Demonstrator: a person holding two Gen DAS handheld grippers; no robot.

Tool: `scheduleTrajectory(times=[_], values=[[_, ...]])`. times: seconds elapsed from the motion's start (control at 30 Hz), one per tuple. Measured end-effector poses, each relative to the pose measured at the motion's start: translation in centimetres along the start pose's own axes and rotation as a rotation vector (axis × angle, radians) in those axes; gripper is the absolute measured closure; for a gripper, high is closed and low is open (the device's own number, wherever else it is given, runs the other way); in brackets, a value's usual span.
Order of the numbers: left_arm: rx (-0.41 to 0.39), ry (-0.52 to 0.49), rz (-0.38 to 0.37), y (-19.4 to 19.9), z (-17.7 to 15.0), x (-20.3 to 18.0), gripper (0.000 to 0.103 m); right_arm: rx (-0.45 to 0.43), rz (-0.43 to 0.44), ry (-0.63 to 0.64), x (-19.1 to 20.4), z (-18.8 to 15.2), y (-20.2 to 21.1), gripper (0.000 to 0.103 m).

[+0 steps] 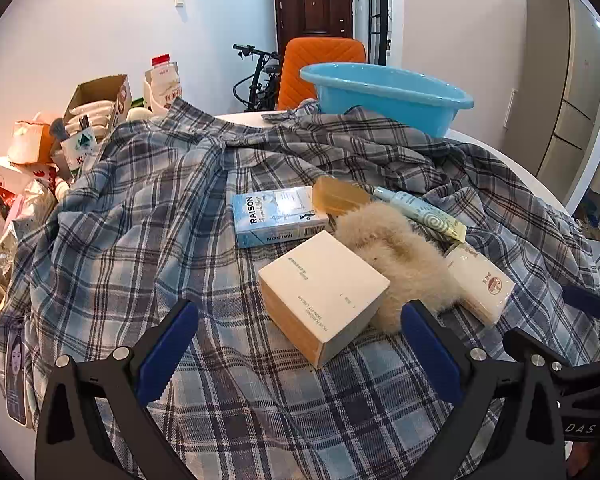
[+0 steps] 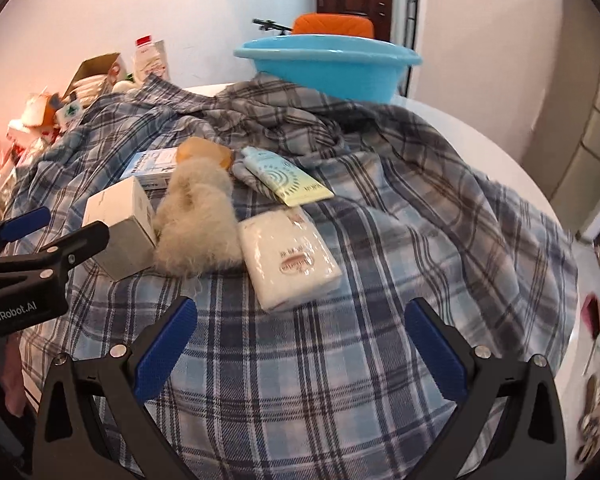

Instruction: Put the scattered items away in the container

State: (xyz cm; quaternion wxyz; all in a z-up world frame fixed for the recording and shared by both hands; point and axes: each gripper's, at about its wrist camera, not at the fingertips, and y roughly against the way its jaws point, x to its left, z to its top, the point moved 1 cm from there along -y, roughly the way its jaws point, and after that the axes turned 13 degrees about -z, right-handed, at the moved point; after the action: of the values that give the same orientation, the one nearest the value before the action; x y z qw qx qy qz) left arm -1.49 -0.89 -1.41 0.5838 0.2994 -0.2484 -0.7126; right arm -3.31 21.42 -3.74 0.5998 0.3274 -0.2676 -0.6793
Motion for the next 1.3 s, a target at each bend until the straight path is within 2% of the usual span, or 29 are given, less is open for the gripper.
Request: scheduleTrajectory(times=[0.33,0.6,0.93,1.03,1.13,1.23,1.3], values=[[0.004,-0.016,-0.001,0.3,-0.3,-1.0,0.0,-0.013,-0.049,-0.028,-0.9,0.0,0.6,0.0],[-0.005,-0.011,-0.001,0.8,-0.3,-1.0,0.0,-0.038,-0.073,0.0,0.0,0.0,1.2,0.0],[-0.006,-0.005,0.023,0.9,-0.2,-1.2,0.0,-0.044,-0.077,0.0,0.0,0.2,1.3,0.0],[-0.005,-0.016,0.004,0.7,0.3,-1.6,0.0,-0.045,-0.079,0.014,0.1,0.6,1.3,0.0],[-0.071,-0.028,0.03,1.6,1.2,-2.0,0.0,-0.099,-0.082,0.012,-0.1,1.5,2.2,0.0],[-0.18,-0.038,0.02,3.7,2.3,-2.6,0.0,-0.183,-0.078,-0.014,-0.4,2.5,3.8,0.0],[-0.22,-0.044,0.011,4.7,3.1,-2.8,0.0,-0.233,-0.073,-0.033,-0.6,3.1,4.8,0.0]])
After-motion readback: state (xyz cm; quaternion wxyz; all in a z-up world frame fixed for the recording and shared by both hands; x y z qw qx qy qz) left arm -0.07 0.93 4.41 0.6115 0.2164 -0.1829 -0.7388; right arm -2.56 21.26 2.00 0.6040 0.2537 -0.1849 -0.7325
